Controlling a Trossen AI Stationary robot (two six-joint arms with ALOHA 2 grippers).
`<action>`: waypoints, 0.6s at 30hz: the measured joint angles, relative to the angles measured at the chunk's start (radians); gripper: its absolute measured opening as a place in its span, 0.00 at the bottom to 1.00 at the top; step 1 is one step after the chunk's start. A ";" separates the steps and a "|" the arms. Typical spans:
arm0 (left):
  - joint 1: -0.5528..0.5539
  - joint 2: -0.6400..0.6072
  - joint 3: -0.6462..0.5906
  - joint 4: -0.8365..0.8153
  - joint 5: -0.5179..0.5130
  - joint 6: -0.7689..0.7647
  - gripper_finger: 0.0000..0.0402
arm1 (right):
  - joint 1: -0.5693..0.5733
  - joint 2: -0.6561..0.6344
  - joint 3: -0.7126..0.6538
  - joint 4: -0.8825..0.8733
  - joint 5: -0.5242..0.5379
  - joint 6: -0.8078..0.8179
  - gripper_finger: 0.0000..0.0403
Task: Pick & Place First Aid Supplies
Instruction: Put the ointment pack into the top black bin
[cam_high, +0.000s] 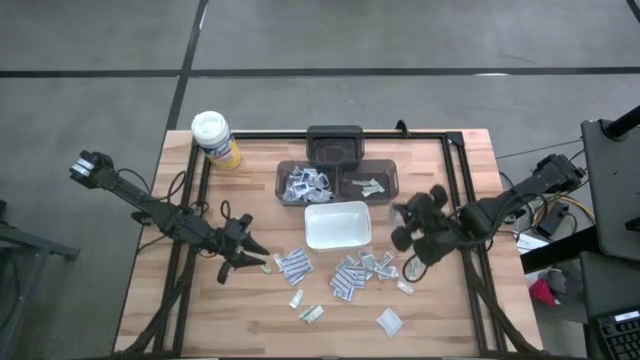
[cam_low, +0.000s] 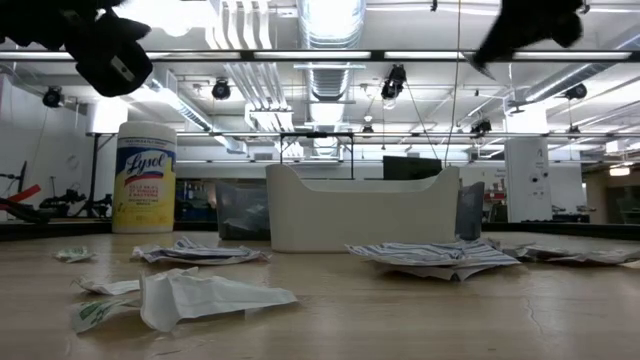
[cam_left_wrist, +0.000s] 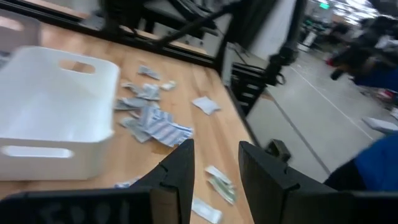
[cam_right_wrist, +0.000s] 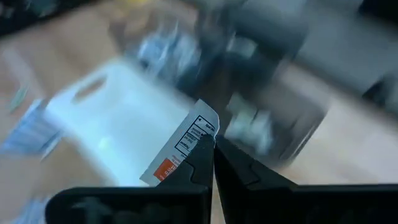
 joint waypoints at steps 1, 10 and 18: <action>0.000 0.000 0.000 0.000 -0.025 0.000 0.29 | -0.013 -0.001 0.014 0.000 0.050 -0.050 0.02; 0.000 0.000 0.000 -0.004 -0.287 -0.006 0.29 | -0.245 0.001 0.135 0.099 0.223 -0.618 0.02; 0.000 0.000 0.000 -0.004 -0.401 -0.008 0.29 | -0.541 0.001 0.126 0.535 -0.069 -1.237 0.02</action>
